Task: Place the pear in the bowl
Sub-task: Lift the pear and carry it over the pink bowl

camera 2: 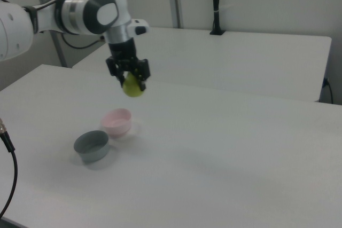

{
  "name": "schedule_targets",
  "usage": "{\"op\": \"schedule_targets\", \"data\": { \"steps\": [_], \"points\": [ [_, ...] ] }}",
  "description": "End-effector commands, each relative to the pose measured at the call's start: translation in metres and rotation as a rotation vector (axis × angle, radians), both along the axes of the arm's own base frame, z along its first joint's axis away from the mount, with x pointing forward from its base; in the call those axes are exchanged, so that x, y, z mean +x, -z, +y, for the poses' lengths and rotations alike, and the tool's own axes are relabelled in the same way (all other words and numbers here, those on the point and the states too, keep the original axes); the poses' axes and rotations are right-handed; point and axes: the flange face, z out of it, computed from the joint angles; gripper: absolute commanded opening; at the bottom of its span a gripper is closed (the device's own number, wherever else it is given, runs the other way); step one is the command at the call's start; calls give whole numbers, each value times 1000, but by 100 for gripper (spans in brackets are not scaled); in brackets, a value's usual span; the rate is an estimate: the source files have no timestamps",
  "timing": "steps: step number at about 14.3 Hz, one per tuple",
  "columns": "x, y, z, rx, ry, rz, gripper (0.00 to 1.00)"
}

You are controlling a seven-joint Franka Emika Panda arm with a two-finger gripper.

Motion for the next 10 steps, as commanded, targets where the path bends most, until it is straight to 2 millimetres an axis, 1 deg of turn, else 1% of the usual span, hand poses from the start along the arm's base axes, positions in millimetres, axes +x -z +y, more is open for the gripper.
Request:
{"op": "schedule_targets", "data": {
  "steps": [1,2,4,5,6,9,10],
  "points": [
    [-10,4,88,6,10,14,51],
    [-13,10,109,5,2,19,51],
    [-11,21,128,15,-13,-1,52],
    [-9,35,131,27,-14,-5,52],
    [-6,45,132,31,-15,-11,52],
    [0,95,135,31,-12,0,52],
    [0,108,137,30,-16,12,52]
  ]
}}
